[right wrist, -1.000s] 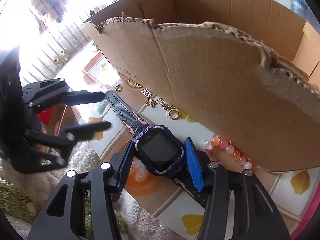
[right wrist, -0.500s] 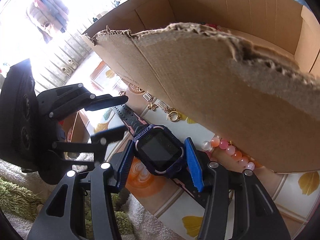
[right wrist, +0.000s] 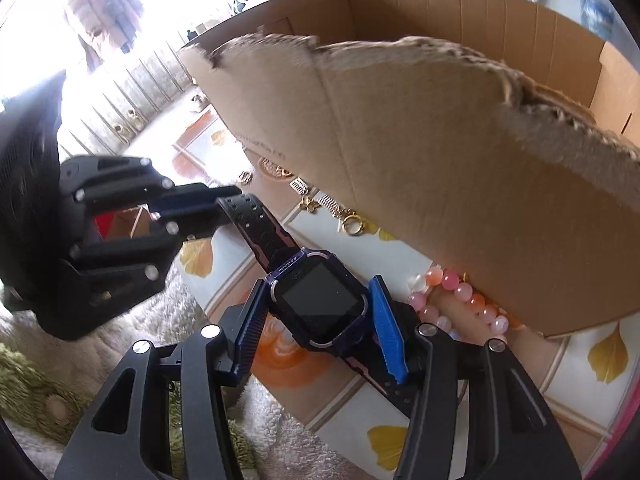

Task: Organize jewelry
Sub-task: 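Hold the smartwatch with both grippers and lift it off the table, then carry the purple smartwatch by its strap toward the box with both grippers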

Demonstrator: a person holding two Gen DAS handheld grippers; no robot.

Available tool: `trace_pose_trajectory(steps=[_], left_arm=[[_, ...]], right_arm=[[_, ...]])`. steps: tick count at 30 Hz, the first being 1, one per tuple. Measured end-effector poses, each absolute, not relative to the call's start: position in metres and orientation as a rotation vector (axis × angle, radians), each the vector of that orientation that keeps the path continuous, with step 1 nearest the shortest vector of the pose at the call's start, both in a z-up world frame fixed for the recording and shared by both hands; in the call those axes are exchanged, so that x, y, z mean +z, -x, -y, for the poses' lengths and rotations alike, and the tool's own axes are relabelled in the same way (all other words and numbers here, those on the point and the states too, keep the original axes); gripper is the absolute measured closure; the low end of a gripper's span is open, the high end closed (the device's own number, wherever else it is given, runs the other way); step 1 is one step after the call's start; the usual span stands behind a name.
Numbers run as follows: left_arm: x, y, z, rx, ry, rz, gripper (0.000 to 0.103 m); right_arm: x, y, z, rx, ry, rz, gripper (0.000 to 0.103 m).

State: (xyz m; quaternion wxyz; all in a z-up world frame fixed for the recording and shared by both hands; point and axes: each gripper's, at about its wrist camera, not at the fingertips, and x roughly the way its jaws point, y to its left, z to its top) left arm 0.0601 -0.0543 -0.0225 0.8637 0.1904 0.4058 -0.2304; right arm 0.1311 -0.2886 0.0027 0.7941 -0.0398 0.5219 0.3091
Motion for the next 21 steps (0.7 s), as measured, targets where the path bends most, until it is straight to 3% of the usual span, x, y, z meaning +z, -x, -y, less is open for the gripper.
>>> trace_pose_trajectory(steps=[11, 17, 21], left_arm=[[-0.014, -0.074, 0.034, -0.473, -0.31, -0.874, 0.097], [-0.012, -0.071, 0.03, -0.459, -0.3, -0.871, 0.097], [-0.008, -0.067, 0.031, -0.457, -0.285, -0.856, 0.097]], right_arm=[[0.01, -0.098, 0.285, 0.554, 0.308, -1.087, 0.052], [0.012, -0.088, 0.29, 0.532, 0.328, -1.074, 0.066], [0.013, -0.086, 0.289, 0.521, 0.343, -1.069, 0.067]])
